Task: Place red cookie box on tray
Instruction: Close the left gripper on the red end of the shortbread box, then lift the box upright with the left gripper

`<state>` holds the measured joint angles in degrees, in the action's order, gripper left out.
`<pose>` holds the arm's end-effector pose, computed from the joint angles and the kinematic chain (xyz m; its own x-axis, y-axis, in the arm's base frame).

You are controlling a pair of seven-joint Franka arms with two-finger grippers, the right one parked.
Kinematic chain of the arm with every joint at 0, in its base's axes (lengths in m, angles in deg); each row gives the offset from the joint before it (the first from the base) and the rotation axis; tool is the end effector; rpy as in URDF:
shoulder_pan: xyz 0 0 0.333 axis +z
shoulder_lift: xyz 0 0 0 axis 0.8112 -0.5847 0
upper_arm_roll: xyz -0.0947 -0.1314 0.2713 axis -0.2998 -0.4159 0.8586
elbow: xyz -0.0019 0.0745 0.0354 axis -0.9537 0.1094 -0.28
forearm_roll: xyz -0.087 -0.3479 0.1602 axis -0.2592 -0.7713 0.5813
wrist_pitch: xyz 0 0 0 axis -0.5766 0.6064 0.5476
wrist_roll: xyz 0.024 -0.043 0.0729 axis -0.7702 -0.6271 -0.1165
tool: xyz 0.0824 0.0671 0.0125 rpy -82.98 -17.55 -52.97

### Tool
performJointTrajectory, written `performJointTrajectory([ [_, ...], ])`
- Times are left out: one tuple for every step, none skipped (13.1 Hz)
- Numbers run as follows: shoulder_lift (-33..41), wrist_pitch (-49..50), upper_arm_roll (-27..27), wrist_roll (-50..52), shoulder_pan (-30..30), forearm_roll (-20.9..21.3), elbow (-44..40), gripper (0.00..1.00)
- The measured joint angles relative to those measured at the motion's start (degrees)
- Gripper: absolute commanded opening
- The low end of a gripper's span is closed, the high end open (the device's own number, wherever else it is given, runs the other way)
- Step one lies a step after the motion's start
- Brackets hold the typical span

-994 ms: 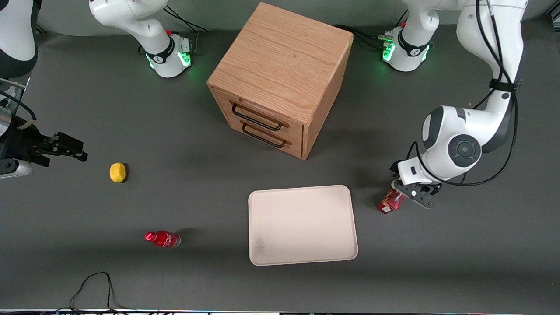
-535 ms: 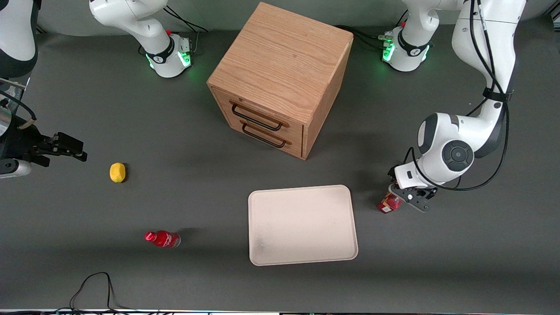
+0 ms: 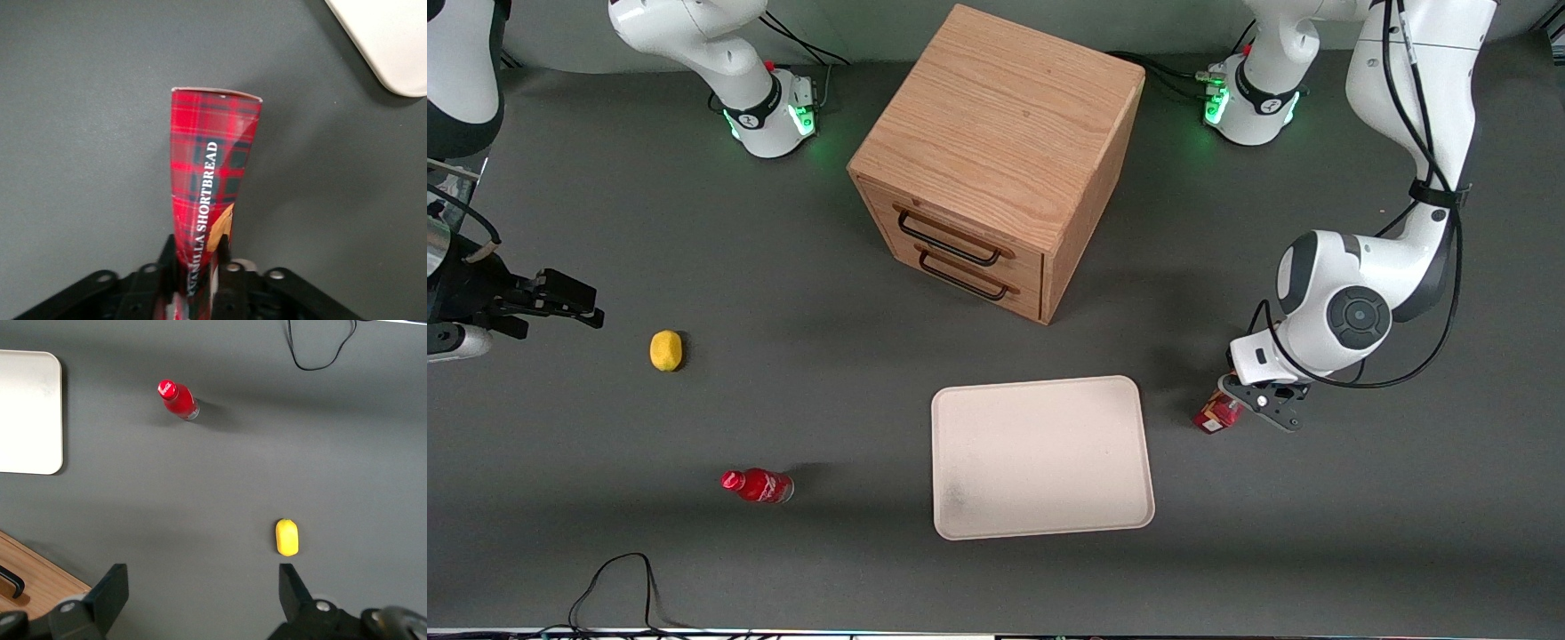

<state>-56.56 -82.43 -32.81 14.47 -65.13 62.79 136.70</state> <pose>0.6105 -0.1144 0.2517 0.8156 -0.5777 -0.0318 -0.5778 -0.8161 0.0071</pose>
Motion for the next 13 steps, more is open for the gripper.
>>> performJointTrajectory([
  [0.00, 0.05, 0.00, 0.00, 0.00, 0.00, 0.00, 0.00],
  [0.00, 0.10, 0.00, 0.00, 0.01, 0.00, 0.00, 0.00],
  [0.00, 0.20, 0.02, 0.00, 0.01, 0.00, -0.04, 0.00],
  [0.02, 0.38, 0.05, 0.00, 0.01, 0.00, -0.18, 0.00],
  [0.12, 0.67, 0.08, 0.00, 0.01, 0.00, -0.55, 0.00],
  [0.32, 1.88, 0.11, 0.00, 0.02, 0.00, -1.55, 0.00],
  [0.74, 4.34, 0.12, 0.01, 0.02, -0.02, -3.16, 0.00],
  [1.54, 7.89, 0.13, 0.03, 0.02, -0.08, -5.31, 0.00],
  [2.42, 11.57, 0.13, 0.04, 0.02, -0.13, -7.52, 0.00],
  [3.46, 15.77, 0.13, 0.05, 0.02, -0.16, -9.94, 0.00],
  [4.67, 20.22, 0.13, 0.06, 0.02, -0.18, -12.38, 0.00],
  [6.01, 25.01, 0.15, 0.06, 0.02, -0.19, -14.93, 0.00],
  [7.25, 29.38, 0.17, 0.06, 0.02, -0.19, -17.29, 0.00],
])
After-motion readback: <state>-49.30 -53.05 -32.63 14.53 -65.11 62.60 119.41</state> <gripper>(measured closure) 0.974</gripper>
